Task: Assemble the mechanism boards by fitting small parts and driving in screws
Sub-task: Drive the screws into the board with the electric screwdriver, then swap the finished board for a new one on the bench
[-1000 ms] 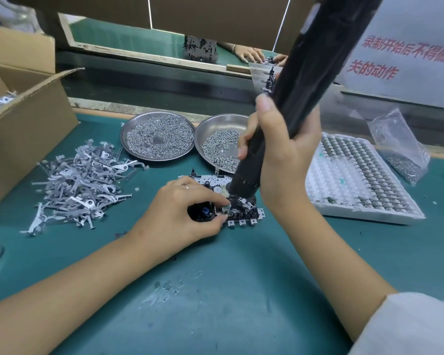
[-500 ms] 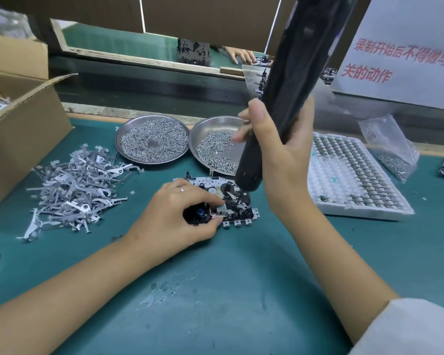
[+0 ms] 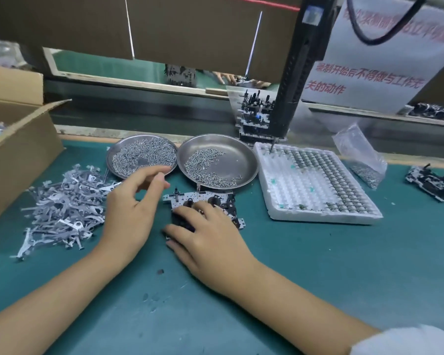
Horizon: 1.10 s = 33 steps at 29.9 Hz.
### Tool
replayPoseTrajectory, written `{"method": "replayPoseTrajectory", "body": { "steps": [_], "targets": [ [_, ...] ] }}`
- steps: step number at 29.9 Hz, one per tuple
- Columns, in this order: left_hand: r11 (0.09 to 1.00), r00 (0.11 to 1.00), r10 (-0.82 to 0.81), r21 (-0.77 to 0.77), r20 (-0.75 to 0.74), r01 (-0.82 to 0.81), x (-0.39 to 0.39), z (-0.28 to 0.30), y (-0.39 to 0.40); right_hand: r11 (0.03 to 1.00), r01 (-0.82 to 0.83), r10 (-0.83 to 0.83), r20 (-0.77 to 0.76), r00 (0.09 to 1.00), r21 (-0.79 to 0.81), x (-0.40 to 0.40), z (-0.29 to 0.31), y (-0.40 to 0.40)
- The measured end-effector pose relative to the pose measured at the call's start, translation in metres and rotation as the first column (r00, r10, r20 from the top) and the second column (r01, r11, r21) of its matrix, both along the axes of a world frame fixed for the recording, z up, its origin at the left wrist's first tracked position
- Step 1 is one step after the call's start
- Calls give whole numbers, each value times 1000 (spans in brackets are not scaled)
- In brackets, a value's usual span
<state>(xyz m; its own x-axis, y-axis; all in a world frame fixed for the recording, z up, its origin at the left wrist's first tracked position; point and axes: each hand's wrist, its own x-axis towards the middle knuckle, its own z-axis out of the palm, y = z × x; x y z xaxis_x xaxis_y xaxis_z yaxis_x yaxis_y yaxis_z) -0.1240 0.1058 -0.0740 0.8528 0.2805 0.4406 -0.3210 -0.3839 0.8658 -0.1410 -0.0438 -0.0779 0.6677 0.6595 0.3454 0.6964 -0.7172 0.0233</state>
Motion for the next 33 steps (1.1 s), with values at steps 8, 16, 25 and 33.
{"method": "replayPoseTrajectory", "body": {
  "steps": [8, 16, 25, 33],
  "targets": [
    [999, 1000, -22, 28, 11, 21, -2, -1, -2, 1000, -24, 24, 52, 998, 0, -53, 2, -54],
    [995, 999, -25, 99, 48, 20, -7, -1, -5, 936, 344, -353, 195, 915, 81, -78, -3, -188],
    [985, 996, -38, 172, 81, 24, -9, -2, -12, 894, 392, -421, 106, 901, 216, -41, 5, -191],
    [909, 990, -103, 413, 99, 53, 13, 24, -24, 931, -141, 83, 181, 980, 336, 23, 4, -78]
  ]
}}
